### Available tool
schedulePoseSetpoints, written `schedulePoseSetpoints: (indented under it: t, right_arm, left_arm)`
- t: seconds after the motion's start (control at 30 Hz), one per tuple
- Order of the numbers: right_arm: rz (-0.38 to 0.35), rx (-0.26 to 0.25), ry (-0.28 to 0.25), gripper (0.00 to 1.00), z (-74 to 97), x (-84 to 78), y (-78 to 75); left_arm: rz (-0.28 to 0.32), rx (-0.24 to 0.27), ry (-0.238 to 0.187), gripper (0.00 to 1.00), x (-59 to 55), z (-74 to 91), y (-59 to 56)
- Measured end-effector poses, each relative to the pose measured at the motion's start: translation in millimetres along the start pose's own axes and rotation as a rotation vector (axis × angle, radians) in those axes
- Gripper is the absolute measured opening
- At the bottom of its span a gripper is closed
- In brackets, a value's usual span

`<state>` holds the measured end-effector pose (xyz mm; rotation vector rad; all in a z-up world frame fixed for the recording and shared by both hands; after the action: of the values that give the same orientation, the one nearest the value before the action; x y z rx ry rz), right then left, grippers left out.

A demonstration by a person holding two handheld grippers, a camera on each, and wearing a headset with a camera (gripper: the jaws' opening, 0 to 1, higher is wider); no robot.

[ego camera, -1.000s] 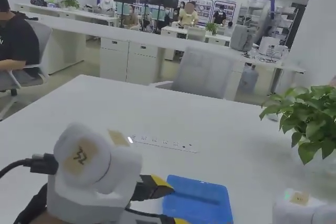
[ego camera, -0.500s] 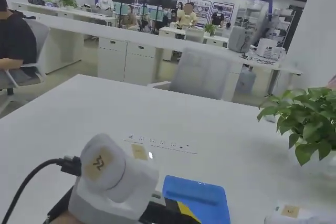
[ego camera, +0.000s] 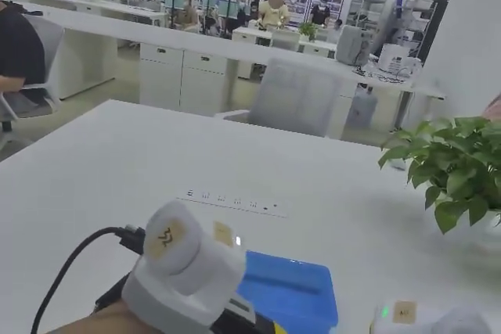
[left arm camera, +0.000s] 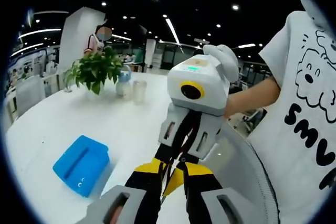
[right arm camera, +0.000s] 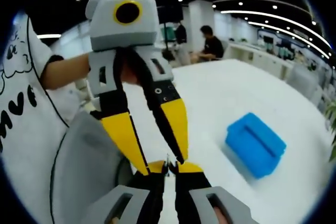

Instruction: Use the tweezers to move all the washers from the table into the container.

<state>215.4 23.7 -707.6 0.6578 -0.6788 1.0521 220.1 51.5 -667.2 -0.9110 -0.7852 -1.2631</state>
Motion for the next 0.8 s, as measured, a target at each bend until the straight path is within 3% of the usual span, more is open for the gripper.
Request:
schedulePoseSetpoints:
  t: [0.07,0.13,0.23,0.37,0.7,0.8]
  right_arm:
    - [0.017,0.028,0.01,0.02,-2.7,-3.2,4.1]
    - [0.018,0.067,0.009,0.02,-4.2,-3.9,9.1]
    - [0.028,0.076,0.017,0.02,-6.1,-6.6,11.9]
    - [0.033,0.084,0.029,0.02,-6.9,-9.1,12.3]
    - [0.038,0.041,0.048,0.03,-4.5,-15.7,1.5]
    - [0.054,0.019,0.066,0.03,-5.6,-19.5,-5.8]
  left_arm:
    - [-0.02,-0.066,-0.018,0.08,-0.6,-1.5,-6.0]
    - [-0.012,-0.055,-0.009,0.0,-2.8,-2.6,-2.3]
    - [0.018,-0.093,0.001,0.0,-5.8,-3.4,-4.0]
    - [-0.003,-0.108,0.01,0.0,-7.7,-4.3,-6.2]
    - [-0.04,-0.027,0.042,0.0,-11.1,-2.6,5.9]
    - [-0.092,0.016,0.084,0.0,-13.6,-5.2,9.6]
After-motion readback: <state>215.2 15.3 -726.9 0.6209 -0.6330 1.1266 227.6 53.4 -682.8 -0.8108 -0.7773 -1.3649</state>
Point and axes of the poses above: the centre of the closed fingertips' face, and the gripper's own axes: z roughly backward along the fingers, y roughly to its left, x roughly out of its top, the point moved 4 cm from there along z, roughly backward along the fingers, and after that the axes turned 3 degrees about -z, right-handed, at the moved point
